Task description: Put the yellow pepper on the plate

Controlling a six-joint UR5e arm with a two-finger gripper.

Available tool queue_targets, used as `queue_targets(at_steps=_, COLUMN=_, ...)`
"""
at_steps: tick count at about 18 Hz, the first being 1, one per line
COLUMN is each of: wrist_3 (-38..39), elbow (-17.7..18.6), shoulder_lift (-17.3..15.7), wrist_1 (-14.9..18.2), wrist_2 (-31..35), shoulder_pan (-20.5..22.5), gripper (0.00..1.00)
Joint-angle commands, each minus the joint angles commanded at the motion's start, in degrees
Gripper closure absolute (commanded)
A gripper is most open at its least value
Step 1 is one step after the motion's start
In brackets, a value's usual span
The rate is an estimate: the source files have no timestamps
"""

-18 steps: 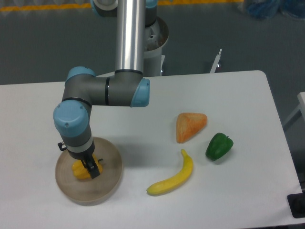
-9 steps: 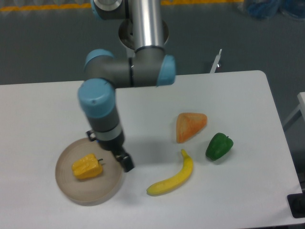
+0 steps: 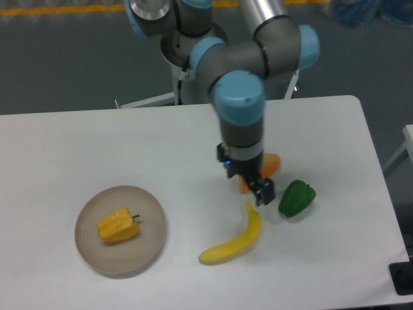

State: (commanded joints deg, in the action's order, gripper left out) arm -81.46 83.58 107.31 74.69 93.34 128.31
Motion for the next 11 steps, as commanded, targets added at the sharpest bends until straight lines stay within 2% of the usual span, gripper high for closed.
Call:
queue_targets(at_steps=3, wrist_3=-3.08, elbow=0.0, shoulder_lift=0.0, wrist_1=0.63, wrist_2=-1.66, shoulder_pan=2.12, gripper=0.0)
queue_targets(at_steps=6, wrist_3=-3.88, elbow=0.0, shoulder_lift=0.35, wrist_1=0.54, wrist_2=-4.13, shoulder_pan=2.56, gripper=0.0)
queue_targets(at_steps=11, wrist_3=-4.06, elbow=0.17, shoulder_lift=0.7, wrist_1=0.37, wrist_2=-4.13, shoulder_pan=2.48, gripper=0.0)
